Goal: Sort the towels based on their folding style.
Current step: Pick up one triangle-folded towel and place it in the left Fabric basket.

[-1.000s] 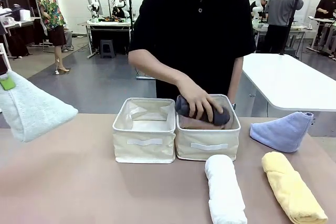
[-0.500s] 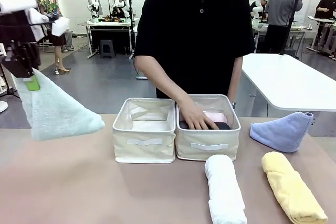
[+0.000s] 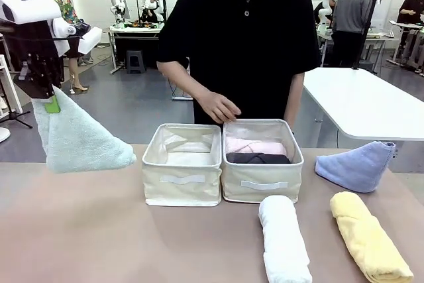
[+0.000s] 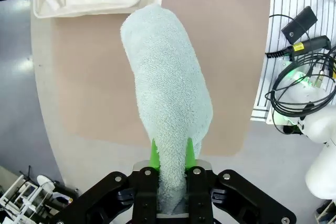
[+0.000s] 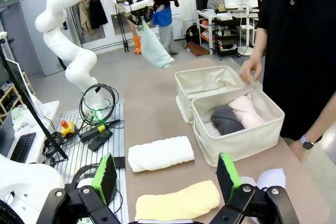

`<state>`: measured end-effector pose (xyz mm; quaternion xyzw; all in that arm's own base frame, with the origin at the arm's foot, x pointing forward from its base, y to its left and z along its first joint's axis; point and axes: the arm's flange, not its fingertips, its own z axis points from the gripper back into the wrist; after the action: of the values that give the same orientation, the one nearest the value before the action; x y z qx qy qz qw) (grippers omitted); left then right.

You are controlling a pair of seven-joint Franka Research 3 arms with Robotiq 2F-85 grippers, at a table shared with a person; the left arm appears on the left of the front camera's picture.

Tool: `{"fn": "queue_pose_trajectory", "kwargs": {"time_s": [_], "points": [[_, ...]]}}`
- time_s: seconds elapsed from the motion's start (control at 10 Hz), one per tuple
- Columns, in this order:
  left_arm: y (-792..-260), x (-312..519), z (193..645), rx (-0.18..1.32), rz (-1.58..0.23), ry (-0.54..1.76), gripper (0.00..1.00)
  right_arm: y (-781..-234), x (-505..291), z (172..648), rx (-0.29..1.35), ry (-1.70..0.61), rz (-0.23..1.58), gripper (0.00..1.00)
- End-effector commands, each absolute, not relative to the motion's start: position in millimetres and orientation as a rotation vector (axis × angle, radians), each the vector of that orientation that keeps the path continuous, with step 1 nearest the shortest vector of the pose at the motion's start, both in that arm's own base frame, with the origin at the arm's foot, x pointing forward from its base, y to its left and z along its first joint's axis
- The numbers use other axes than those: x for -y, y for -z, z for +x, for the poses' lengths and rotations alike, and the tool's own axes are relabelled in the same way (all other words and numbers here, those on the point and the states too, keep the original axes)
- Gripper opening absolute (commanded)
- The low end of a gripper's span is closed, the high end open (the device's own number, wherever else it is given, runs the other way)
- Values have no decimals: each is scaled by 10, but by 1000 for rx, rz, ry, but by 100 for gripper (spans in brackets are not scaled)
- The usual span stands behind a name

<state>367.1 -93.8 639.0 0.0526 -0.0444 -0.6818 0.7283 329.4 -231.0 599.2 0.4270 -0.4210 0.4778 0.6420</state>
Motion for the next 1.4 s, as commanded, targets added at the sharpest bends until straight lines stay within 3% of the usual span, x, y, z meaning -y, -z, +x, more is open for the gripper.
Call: {"fn": "queue_pose_trajectory", "kwargs": {"time_s": [0.0,0.1,0.6,1.3], "points": [[-6565,970,3650,170,149,1555,19,-5993,2319,3287,967,-1098,979,100],[-6718,1023,3691,247,193,1634,19,-5993,2319,3287,967,-1098,979,100],[-6812,1787,4439,285,223,1731,19,-5993,2319,3287,967,-1098,979,100],[-6080,2720,5193,179,177,1792,19,-5993,2319,3287,967,-1098,979,100]]}}
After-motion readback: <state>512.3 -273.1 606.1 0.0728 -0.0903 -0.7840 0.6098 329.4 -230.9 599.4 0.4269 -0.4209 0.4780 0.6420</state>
